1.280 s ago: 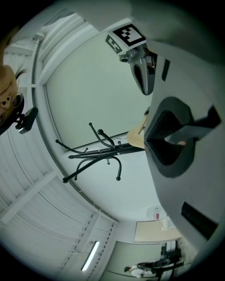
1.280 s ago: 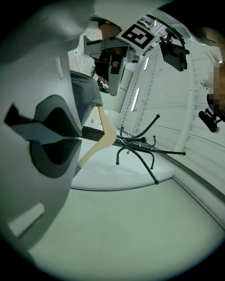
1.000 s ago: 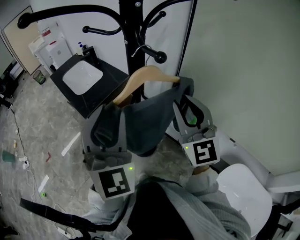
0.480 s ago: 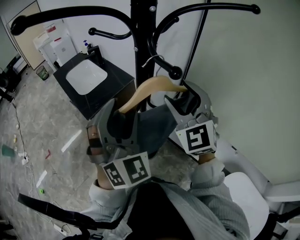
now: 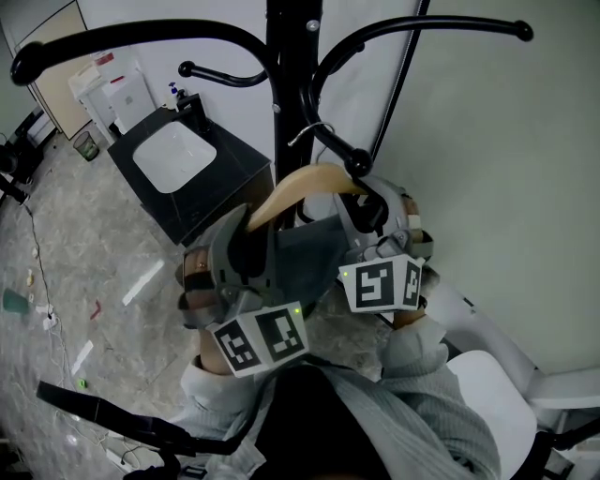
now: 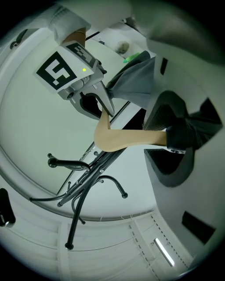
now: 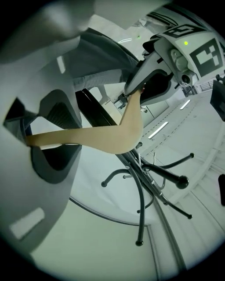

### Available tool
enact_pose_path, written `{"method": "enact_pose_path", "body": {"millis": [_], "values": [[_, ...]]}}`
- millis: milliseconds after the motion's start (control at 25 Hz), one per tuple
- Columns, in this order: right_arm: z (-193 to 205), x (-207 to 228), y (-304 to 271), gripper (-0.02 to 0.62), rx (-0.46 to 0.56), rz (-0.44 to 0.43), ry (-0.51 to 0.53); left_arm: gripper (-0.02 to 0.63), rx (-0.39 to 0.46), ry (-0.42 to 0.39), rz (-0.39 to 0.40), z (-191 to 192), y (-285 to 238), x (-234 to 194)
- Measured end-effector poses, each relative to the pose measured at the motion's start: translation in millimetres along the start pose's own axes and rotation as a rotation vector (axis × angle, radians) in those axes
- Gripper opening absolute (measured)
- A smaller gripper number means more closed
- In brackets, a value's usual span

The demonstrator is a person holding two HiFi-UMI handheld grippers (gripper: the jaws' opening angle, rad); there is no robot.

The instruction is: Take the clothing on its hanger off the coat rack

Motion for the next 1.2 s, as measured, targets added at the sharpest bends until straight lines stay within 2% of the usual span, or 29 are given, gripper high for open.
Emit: {"method": "enact_pose_path", "body": {"millis": [80,440,800,1200], "values": [[-0.4,-0.4,-0.1,0.106,0.0,0.003,0.011,0.112,-0.012,0.0,0.004,-0.2,-0.9,1.2],[-9.8,7.3,15.2,0.104,-0.028,0.048,0.043,0.109,0.033,-0.019,0.007,-15.5,4.3,-1.7],[-34.4,40.4,43.7,0.104,-0.027,0.151,0.101,0.109,0.148,-0.054,-0.017,-56.9,10.4,-14.2],[-21.9,70.7,120.5,0.104,-0.171,0.283,0.119,0.109,0.302,-0.024,0.107,-111.2,6.2,27.3]]}}
Point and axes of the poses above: the fingertips, and each gripper's own axes: y backward along the fingers, x to its right, z out of its underside, the point moved 2 cm from there along y, backward along the fingers, and after that the axes turned 14 degrees about x, right-handed, at the moved point
